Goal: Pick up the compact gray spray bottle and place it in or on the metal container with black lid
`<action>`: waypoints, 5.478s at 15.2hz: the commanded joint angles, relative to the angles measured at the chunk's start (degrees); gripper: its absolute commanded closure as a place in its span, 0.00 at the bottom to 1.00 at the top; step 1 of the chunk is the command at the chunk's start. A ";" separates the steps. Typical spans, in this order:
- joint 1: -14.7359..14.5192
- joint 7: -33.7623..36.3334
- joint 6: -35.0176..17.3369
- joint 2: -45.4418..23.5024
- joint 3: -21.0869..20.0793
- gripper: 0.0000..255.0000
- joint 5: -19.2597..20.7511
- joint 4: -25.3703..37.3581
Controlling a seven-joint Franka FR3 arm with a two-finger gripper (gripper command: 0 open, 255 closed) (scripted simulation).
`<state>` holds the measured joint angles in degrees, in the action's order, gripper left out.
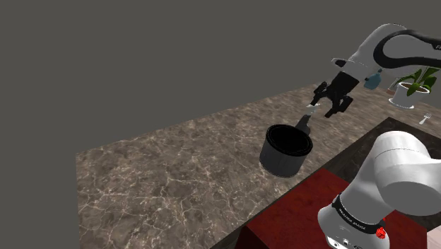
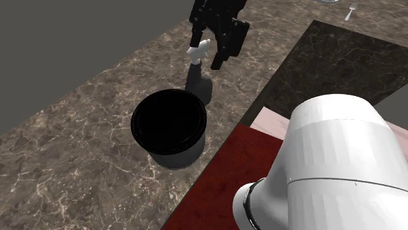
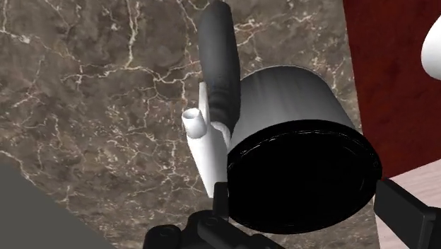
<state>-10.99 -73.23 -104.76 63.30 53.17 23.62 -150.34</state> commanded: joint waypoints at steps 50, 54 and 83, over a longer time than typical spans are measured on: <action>-64.32 -70.60 0.09 -1.75 46.20 0.00 34.73 36.61; -66.69 -72.96 -1.14 -1.01 47.59 0.00 37.38 37.15; -66.16 -72.70 -1.13 -1.29 47.13 1.00 37.19 36.43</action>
<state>-77.36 -145.81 -106.30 62.28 100.82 61.24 -113.97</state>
